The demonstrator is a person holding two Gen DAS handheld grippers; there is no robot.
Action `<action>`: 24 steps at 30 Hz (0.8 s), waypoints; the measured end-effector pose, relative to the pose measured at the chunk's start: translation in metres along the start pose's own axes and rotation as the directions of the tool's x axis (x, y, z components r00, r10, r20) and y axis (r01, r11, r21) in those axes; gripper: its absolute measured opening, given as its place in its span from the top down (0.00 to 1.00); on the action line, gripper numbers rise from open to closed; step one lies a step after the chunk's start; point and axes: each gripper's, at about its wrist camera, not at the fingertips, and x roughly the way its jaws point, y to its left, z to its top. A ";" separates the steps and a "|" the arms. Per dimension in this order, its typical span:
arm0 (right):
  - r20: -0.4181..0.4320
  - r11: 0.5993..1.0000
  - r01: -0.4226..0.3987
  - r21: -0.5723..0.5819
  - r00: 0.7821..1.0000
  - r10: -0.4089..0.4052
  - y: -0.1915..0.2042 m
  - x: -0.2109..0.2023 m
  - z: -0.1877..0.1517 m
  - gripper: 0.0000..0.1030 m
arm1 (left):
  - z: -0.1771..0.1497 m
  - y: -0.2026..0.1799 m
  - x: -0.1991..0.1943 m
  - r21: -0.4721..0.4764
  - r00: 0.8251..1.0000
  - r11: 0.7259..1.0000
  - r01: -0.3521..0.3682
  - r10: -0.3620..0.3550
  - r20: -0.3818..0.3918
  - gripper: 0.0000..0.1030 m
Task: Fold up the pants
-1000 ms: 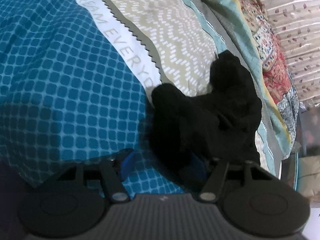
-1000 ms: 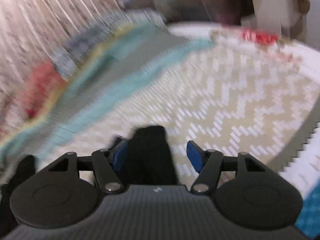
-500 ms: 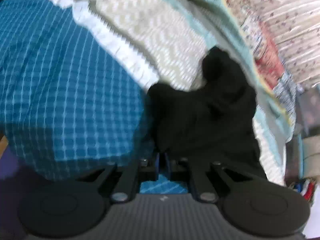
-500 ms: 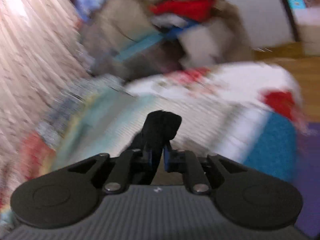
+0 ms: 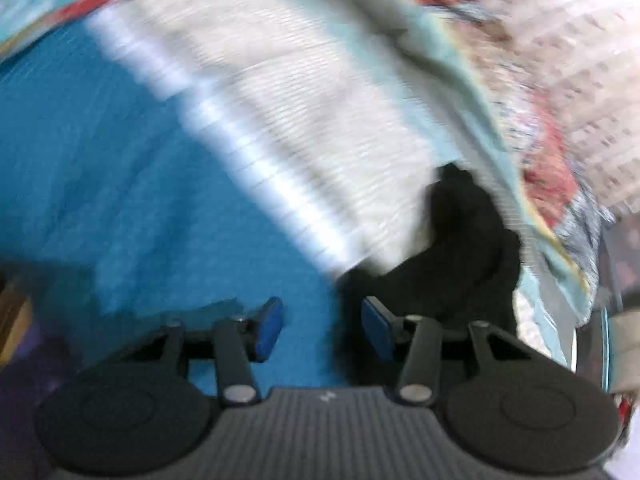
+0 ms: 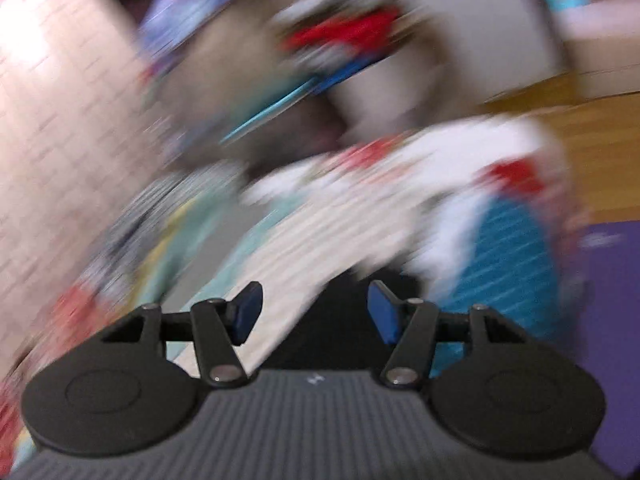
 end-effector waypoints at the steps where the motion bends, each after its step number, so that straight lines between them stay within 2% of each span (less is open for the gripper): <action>1: -0.065 0.997 -0.068 -0.030 0.996 0.066 0.019 0.007 -0.012 0.42 | 0.012 -0.023 0.016 0.062 1.000 0.998 0.024 -0.024 0.008 0.42; 2: -0.133 0.989 -0.135 -0.057 0.983 0.126 0.037 0.016 -0.026 0.43 | 0.021 -0.041 0.031 0.106 0.999 0.994 0.035 -0.036 0.008 0.23; 3: -0.196 0.978 -0.193 -0.079 0.965 0.175 0.055 0.024 -0.041 0.46 | 0.029 -0.061 0.049 0.142 0.999 0.989 0.039 -0.040 0.005 0.13; 5: -0.337 0.945 -0.311 -0.105 0.905 0.260 0.092 0.040 -0.069 0.54 | 0.040 -0.102 0.092 0.215 0.999 0.976 0.038 -0.034 -0.021 0.13; 6: -0.396 0.930 -0.352 -0.108 0.873 0.285 0.108 0.047 -0.082 0.58 | 0.044 -0.121 0.114 0.246 0.999 0.969 0.026 -0.018 -0.037 0.13; 8: -0.498 0.908 -0.407 -0.101 0.811 0.308 0.140 0.069 -0.100 0.60 | 0.043 -0.148 0.161 0.262 0.997 0.965 -0.004 0.025 -0.079 0.14; 10: -0.559 0.889 -0.445 -0.107 0.766 0.317 0.168 0.089 -0.110 0.60 | 0.033 -0.157 0.194 0.290 0.990 0.957 -0.032 0.070 -0.123 0.36; 11: -0.578 0.880 -0.460 -0.120 0.753 0.315 0.182 0.100 -0.115 0.59 | 0.028 -0.158 0.204 0.303 0.987 0.952 -0.041 0.086 -0.137 0.72; 12: -0.593 0.871 -0.469 -0.145 0.746 0.303 0.197 0.113 -0.118 0.59 | 0.026 -0.157 0.208 0.304 0.985 0.952 -0.044 0.093 -0.147 0.90; 14: -0.604 0.866 -0.461 -0.192 0.751 0.266 0.221 0.126 -0.125 0.59 | 0.022 -0.143 0.190 0.278 0.990 0.961 0.007 0.033 -0.137 0.90; 17: -0.622 0.872 -0.449 -0.196 0.744 0.243 0.241 0.151 -0.140 0.59 | 0.029 -0.106 0.124 0.250 0.996 0.965 0.081 -0.071 -0.046 0.90; 20: -0.630 0.863 -0.454 -0.221 0.742 0.229 0.257 0.168 -0.153 0.59 | 0.038 -0.036 0.055 0.086 0.990 0.987 0.138 -0.141 0.027 0.90; 22: -0.635 0.842 -0.477 -0.251 0.738 0.229 0.265 0.169 -0.167 0.59 | 0.028 0.009 0.031 -0.030 0.991 0.991 0.127 -0.125 0.046 0.90; 24: -0.645 0.819 -0.501 -0.281 0.731 0.225 0.268 0.167 -0.175 0.59 | 0.009 0.042 0.023 -0.109 0.996 0.990 0.087 -0.085 0.030 0.90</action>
